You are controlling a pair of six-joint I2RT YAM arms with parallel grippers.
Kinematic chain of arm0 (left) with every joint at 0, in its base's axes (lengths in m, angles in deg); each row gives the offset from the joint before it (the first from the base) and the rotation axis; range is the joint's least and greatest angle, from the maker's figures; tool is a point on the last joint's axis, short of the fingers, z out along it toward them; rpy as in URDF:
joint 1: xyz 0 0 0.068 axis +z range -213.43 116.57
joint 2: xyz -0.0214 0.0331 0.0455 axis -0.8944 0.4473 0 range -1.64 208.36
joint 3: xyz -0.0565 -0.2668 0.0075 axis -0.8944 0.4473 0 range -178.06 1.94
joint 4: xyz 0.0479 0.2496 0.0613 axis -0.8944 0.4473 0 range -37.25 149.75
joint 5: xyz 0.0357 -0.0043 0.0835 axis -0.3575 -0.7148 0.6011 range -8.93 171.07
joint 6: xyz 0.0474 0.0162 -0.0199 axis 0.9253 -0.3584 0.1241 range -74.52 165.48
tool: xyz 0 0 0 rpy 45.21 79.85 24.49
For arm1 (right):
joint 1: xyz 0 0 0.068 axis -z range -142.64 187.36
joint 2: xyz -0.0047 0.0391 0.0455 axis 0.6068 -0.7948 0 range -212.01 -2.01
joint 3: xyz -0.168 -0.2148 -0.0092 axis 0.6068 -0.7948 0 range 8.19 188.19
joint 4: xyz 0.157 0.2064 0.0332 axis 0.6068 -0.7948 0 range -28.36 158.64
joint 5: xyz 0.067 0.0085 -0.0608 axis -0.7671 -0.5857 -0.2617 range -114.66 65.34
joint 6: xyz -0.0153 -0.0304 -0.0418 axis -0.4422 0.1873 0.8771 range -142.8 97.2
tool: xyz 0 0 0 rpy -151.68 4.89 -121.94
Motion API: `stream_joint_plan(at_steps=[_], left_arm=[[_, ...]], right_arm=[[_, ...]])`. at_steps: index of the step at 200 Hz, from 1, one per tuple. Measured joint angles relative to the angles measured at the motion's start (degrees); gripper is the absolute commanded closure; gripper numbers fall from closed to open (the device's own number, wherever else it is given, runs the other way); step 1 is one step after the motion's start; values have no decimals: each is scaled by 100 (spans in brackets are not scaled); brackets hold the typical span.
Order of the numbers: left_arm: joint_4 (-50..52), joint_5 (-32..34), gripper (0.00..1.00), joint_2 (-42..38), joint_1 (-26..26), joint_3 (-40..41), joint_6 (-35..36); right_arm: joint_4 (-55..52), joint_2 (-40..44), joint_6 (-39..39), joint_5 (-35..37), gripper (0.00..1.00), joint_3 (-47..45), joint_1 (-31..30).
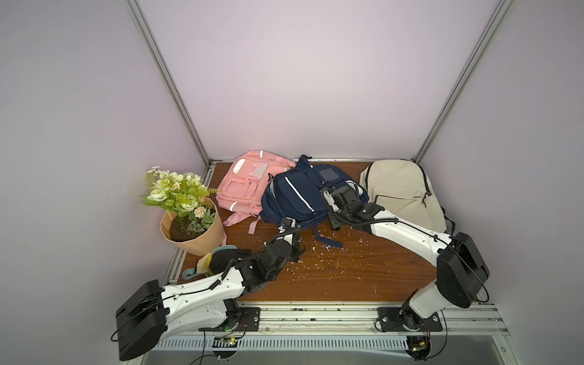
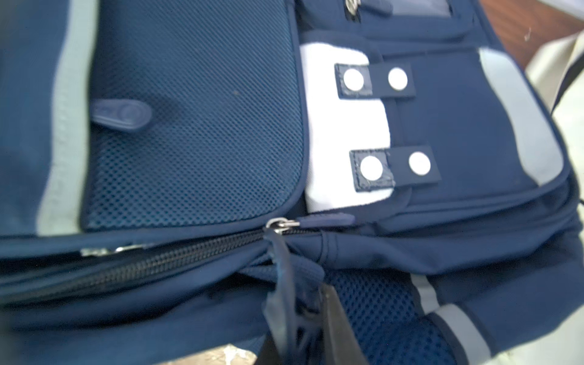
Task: Zip up the backpack
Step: Zip the zipper on the backpack.
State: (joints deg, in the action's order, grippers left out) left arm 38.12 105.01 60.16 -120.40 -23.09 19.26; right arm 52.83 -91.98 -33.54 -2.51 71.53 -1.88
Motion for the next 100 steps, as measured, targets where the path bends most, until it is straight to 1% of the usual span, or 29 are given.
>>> stream_joint_plan(at_steps=[23,25,26,29,37,47,59,73,87,100], left_arm=[[-118,-278,100,302,0,-9,28],[-118,-295,100,319,0,-9,33],[-118,-302,100,326,0,-9,33],[-118,-323,100,345,0,-11,35],[-118,-378,100,400,0,-11,55],[-116,-444,100,444,0,-9,92],[-105,-474,100,459,0,-9,116],[-105,-492,100,457,0,-9,160],[-105,-525,100,450,0,-9,219],[-103,-549,100,424,0,-9,256]], right_arm=[[437,299,17,-225,66,-667,79],[487,345,15,-245,66,-719,81],[509,385,39,-269,64,-772,85],[546,468,55,-326,62,-874,98],[702,772,98,-503,53,-1176,120],[905,1200,190,-756,46,-1519,105],[1154,1705,291,-988,40,-1823,2],[1432,2070,413,-1255,36,-1974,-232],[1764,2153,525,-1510,34,-1998,-470],[2028,2065,614,-1661,32,-1996,-664]])
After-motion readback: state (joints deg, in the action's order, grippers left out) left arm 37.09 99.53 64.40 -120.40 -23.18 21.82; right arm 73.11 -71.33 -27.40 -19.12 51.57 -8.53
